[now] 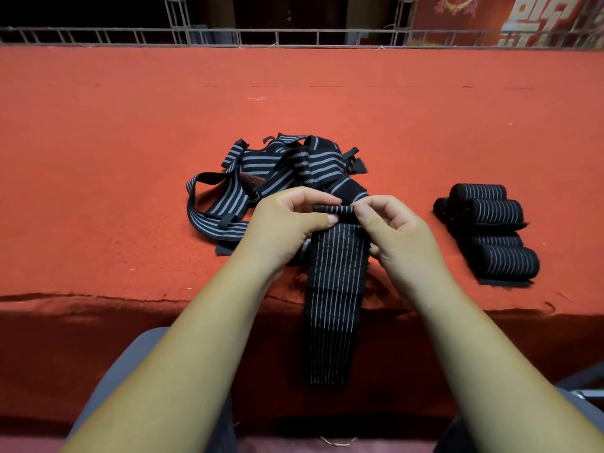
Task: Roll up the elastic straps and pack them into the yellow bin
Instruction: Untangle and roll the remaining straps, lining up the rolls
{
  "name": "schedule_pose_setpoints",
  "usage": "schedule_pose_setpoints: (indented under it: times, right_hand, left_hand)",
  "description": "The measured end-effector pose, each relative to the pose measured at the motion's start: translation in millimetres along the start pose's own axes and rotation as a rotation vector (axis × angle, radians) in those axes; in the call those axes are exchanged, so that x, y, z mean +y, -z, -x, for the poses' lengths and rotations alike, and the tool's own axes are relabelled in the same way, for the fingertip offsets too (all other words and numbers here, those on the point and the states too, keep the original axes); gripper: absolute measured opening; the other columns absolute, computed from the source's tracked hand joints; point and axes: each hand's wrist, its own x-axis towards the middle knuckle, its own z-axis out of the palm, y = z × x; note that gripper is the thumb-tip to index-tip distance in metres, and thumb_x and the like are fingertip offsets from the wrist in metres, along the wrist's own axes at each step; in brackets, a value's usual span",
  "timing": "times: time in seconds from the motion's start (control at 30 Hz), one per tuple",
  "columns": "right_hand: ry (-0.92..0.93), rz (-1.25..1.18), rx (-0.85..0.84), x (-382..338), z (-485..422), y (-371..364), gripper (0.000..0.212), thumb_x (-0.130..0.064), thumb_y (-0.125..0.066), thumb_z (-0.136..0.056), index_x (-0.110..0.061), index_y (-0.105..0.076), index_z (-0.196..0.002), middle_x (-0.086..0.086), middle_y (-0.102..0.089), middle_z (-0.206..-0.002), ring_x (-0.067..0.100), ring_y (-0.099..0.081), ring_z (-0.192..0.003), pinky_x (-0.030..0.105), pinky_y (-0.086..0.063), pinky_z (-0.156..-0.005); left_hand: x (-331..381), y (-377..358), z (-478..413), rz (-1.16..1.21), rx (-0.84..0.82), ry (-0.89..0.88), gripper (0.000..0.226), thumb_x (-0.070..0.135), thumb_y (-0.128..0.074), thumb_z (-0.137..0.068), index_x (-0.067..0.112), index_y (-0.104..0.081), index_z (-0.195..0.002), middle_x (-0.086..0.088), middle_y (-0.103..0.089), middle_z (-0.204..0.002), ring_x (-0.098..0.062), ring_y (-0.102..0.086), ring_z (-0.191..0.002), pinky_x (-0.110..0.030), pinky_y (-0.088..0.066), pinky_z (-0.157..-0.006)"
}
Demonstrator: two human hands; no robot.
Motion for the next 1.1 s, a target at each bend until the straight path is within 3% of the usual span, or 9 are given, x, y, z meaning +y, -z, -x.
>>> schedule_pose_setpoints:
  times: [0.1, 0.23, 0.4, 0.53, 0.67, 0.77, 0.93, 1.1]
  right_hand:
    - [0.013, 0.009, 0.013, 1.8, -1.4, 1.0, 0.009, -0.026, -0.071, -0.106, -0.021, -0.078, -0.105, 0.015, -0.077, -0.110, 0.022, -0.069, -0.095, 0.058, -0.058, -0.090]
    - [0.017, -0.036, 0.020, 4.3, -2.5, 2.1, 0.009, -0.017, -0.072, -0.104, -0.024, -0.079, -0.106, 0.000, -0.079, -0.103, 0.017, -0.071, -0.099, 0.053, -0.056, -0.097]
    - [0.002, -0.093, 0.004, 6.4, -3.4, 2.3, 0.019, -0.005, -0.072, -0.102, -0.023, -0.077, -0.109, -0.002, -0.079, -0.103, 0.016, -0.071, -0.102, 0.047, -0.055, -0.099]
    - [-0.040, -0.078, 0.012, 7.6, -3.7, 0.8, 0.018, -0.012, -0.072, -0.104, -0.021, -0.074, -0.120, -0.006, -0.078, -0.098, 0.013, -0.071, -0.097, 0.043, -0.056, -0.093]
    - [0.040, 0.120, 0.026, 9.0, -4.7, 1.0, 0.012, -0.020, -0.069, -0.107, -0.022, -0.077, -0.115, -0.007, -0.080, -0.099, 0.010, -0.072, -0.093, 0.042, -0.058, -0.090]
    - [0.033, 0.051, 0.030, 7.5, -4.3, 0.1, 0.017, -0.012, -0.069, -0.105, -0.025, -0.076, -0.112, -0.009, -0.077, -0.095, 0.009, -0.069, -0.089, 0.036, -0.054, -0.084]
    - [0.036, -0.011, 0.012, 7.3, -3.0, 1.5, 0.029, -0.006, -0.069, -0.104, -0.032, -0.078, -0.111, 0.001, -0.080, -0.110, 0.016, -0.072, -0.101, 0.044, -0.057, -0.094]
    - [-0.042, -0.017, 0.074, 3.8, -1.6, -2.6, 0.015, -0.027, -0.068, -0.108, -0.022, -0.078, -0.118, -0.004, -0.080, -0.107, 0.014, -0.074, -0.096, 0.043, -0.059, -0.088]
  left_hand:
    - [-0.1, -2.1, 1.3, 0.043, -0.017, 0.022, 0.026, -0.008, -0.078, -0.088, 0.013, -0.084, -0.101, -0.017, -0.080, -0.099, -0.021, -0.074, -0.089, -0.030, -0.061, -0.078]
    - [0.6, -2.0, 1.0, 0.130, -0.090, 0.097, 0.028, -0.008, -0.076, -0.091, 0.016, -0.084, -0.103, -0.011, -0.078, -0.102, -0.026, -0.074, -0.101, -0.044, -0.056, -0.103]
    - [-2.2, 1.9, -1.9, 0.103, -0.064, 0.130, 0.019, 0.012, -0.087, -0.089, 0.017, -0.084, -0.108, -0.012, -0.079, -0.112, -0.028, -0.076, -0.113, -0.054, -0.053, -0.115]
    - [-4.9, 0.0, -3.7, 0.057, -0.007, 0.086, 0.029, 0.018, -0.088, -0.080, 0.024, -0.085, -0.108, -0.008, -0.067, -0.101, -0.023, -0.068, -0.099, -0.046, -0.054, -0.098]
    - [-5.2, -0.7, -3.4, 0.077, -0.014, 0.055, 0.029, -0.001, -0.080, -0.091, 0.016, -0.081, -0.115, -0.008, -0.080, -0.106, -0.019, -0.076, -0.099, -0.035, -0.059, -0.090]
    - [-2.8, -1.8, -1.1, 0.103, -0.045, 0.089, 0.027, 0.000, -0.078, -0.095, 0.008, -0.077, -0.121, -0.009, -0.081, -0.108, -0.022, -0.079, -0.104, -0.036, -0.061, -0.093]
    - [0.6, -2.6, 0.7, 0.061, -0.066, 0.137, 0.023, 0.031, -0.075, -0.103, 0.011, -0.079, -0.114, -0.013, -0.082, -0.111, -0.025, -0.079, -0.101, -0.044, -0.063, -0.097]
    - [-1.1, -5.2, 0.2, 0.123, -0.027, 0.124, 0.014, 0.016, -0.072, -0.103, 0.009, -0.080, -0.113, -0.016, -0.082, -0.112, -0.021, -0.078, -0.098, -0.037, -0.062, -0.090]
